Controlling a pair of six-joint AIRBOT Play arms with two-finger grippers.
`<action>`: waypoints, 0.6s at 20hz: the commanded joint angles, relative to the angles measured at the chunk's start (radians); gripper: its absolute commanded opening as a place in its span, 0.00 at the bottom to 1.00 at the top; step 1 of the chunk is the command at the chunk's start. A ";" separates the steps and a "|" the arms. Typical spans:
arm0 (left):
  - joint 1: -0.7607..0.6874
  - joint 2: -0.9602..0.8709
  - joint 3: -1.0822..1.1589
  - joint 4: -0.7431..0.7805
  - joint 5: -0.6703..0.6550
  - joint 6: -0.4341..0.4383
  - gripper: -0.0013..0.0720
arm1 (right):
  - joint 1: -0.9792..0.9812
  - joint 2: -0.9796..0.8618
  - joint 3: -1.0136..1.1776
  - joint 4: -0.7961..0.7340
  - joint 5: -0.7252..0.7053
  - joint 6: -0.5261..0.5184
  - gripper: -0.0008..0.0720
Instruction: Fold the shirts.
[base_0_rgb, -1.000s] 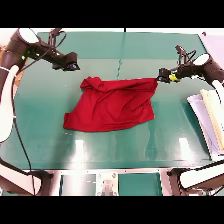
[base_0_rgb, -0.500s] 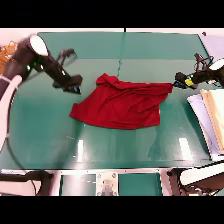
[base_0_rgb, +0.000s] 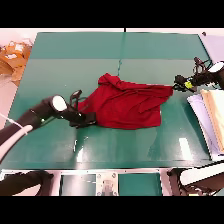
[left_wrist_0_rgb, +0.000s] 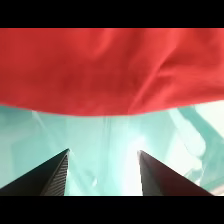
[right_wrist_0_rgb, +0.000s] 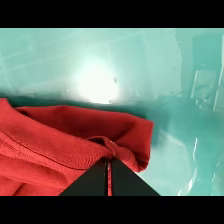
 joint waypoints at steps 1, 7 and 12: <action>-0.047 -0.053 -0.077 -0.042 0.232 -0.017 0.68 | 0.011 -0.001 -0.001 0.002 -0.003 0.002 0.03; 0.194 -0.063 -0.013 0.056 0.219 0.019 0.04 | 0.010 0.007 -0.002 -0.044 0.105 0.003 0.03; 0.448 -0.064 0.214 0.092 0.035 0.251 0.04 | 0.026 0.035 -0.071 -0.046 0.316 0.051 0.03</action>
